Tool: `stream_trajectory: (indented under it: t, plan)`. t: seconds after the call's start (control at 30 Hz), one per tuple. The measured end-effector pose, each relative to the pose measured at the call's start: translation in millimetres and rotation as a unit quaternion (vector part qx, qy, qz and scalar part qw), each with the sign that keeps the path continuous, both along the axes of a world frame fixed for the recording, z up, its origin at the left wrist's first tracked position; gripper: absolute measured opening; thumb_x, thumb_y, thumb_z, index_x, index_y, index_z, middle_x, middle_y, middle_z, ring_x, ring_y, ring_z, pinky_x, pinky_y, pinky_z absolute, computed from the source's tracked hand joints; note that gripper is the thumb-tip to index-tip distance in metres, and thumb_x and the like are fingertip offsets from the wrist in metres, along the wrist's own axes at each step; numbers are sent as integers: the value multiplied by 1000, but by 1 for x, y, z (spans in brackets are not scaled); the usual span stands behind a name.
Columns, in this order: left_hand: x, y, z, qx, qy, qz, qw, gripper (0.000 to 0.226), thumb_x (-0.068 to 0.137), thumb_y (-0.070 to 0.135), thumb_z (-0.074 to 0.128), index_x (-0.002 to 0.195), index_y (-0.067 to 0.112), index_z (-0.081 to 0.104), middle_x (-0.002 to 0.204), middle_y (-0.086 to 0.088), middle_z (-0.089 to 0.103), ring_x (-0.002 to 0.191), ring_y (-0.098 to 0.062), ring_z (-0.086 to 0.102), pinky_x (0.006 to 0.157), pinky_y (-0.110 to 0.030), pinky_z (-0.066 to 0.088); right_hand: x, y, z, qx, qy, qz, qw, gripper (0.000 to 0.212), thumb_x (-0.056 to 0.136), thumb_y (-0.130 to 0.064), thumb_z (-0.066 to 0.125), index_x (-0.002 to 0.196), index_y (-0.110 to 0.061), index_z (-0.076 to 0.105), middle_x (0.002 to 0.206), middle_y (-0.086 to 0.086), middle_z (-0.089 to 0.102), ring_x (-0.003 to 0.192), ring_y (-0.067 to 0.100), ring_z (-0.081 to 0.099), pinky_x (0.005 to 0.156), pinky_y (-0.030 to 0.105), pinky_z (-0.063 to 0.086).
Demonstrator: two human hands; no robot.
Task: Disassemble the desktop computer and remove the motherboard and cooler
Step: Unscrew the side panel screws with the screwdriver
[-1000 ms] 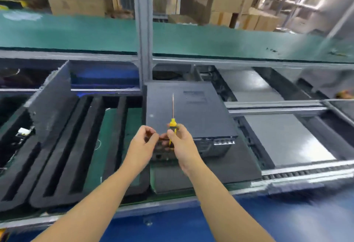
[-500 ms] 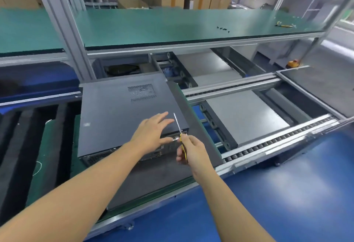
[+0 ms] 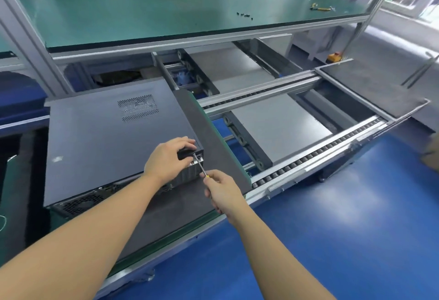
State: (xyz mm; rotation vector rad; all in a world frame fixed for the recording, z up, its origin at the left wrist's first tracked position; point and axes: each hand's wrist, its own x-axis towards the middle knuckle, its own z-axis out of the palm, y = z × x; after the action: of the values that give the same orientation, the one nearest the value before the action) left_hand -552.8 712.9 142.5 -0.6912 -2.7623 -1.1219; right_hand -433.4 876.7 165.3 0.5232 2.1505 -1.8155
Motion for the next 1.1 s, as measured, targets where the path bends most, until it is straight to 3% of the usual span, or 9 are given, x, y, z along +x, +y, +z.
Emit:
stream_trajectory:
  t: [0.37, 0.63, 0.93, 1.1]
  plan:
    - [0, -1, -3, -5, -9, 21, 1000, 25, 84, 20, 77, 104, 34, 74, 122, 25, 65, 126, 10, 48, 103, -18, 38, -3, -6, -16, -1, -1, -21, 1000, 22, 99, -28, 46, 109, -34, 64, 59, -9, 55, 38, 3, 38, 40, 17, 31]
    - [-1, 1, -2, -3, -10, 27, 1000, 23, 81, 25, 80, 101, 36, 74, 121, 24, 66, 124, 7, 51, 104, -28, 45, -3, -1, -15, -14, 9, -21, 1000, 21, 100, -29, 46, 108, -35, 64, 57, -9, 54, 38, 5, 36, 39, 17, 30]
    - [0, 1, -3, -6, -5, 34, 999, 23, 80, 26, 81, 101, 34, 74, 121, 24, 66, 124, 6, 52, 104, -31, 47, -5, 4, -14, -32, -11, -19, 999, 20, 100, -31, 47, 108, -33, 65, 59, -7, 55, 41, 8, 33, 40, 20, 27]
    - [-1, 0, 0, -8, 0, 7, 1000, 28, 80, 19, 81, 104, 30, 74, 124, 19, 66, 126, 2, 51, 108, -29, 43, -13, 8, -7, -170, -89, -20, 981, 26, 97, -25, 47, 111, -16, 68, 61, -2, 51, 43, 10, 29, 37, 20, 21]
